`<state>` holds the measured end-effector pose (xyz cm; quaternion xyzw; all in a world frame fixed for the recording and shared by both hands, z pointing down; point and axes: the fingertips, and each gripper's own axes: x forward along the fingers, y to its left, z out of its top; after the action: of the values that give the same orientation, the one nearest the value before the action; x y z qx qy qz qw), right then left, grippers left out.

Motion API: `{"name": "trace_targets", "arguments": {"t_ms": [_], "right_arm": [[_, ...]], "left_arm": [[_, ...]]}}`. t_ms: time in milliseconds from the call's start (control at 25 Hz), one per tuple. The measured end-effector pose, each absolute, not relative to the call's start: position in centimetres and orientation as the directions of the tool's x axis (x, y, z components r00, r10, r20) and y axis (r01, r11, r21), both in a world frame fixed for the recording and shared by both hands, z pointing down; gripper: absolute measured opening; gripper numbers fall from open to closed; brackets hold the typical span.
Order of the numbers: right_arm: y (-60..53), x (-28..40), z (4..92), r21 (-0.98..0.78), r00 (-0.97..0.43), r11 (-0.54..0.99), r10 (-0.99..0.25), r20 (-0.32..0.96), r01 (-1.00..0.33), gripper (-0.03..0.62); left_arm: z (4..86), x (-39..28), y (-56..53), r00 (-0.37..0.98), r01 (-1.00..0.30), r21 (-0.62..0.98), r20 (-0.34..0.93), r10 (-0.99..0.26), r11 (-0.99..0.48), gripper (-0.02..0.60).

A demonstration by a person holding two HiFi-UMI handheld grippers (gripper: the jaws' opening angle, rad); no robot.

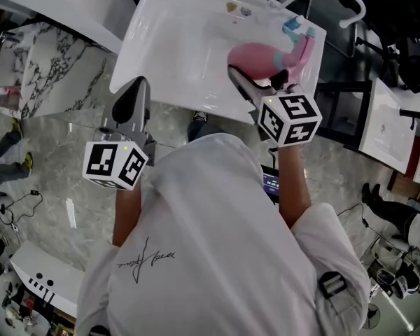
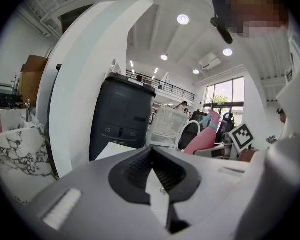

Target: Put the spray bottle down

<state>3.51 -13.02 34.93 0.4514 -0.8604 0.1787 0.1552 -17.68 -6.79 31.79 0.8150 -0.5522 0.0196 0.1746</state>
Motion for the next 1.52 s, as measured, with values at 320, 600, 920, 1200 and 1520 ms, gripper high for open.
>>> {"name": "trace_targets", "arguments": {"t_ms": [320, 600, 920, 1200, 1520], "right_arm": [[-15.5, 5.5, 35.4, -0.168, -0.533, 0.513, -0.740, 0.410, -0.842, 0.399], [-16.1, 6.8, 35.7, -0.168, -0.517, 0.494, -0.755, 0.403, -0.853, 0.399], [-16.4, 7.0, 36.4, -0.136, -0.496, 0.483, -0.777, 0.389, -0.865, 0.399], [-17.6, 6.7, 37.3, -0.125, -0.472, 0.463, -0.788, 0.395, -0.877, 0.399], [-19.3, 4.9, 38.2, -0.128, -0.481, 0.473, -0.774, 0.412, -0.872, 0.399]], "left_arm": [[32.5, -15.6, -10.1, 0.428, -0.894, 0.249, 0.232, -0.873, -0.372, 0.028], [32.4, -12.9, -10.9, 0.474, -0.874, 0.243, 0.237, -0.848, -0.421, 0.028], [32.5, -12.7, -10.6, 0.476, -0.876, 0.222, 0.261, -0.840, -0.427, 0.028], [32.6, -12.8, -11.2, 0.487, -0.871, 0.219, 0.267, -0.832, -0.439, 0.028], [33.9, -13.7, -11.8, 0.490, -0.869, 0.241, 0.290, -0.822, -0.432, 0.028]]}}
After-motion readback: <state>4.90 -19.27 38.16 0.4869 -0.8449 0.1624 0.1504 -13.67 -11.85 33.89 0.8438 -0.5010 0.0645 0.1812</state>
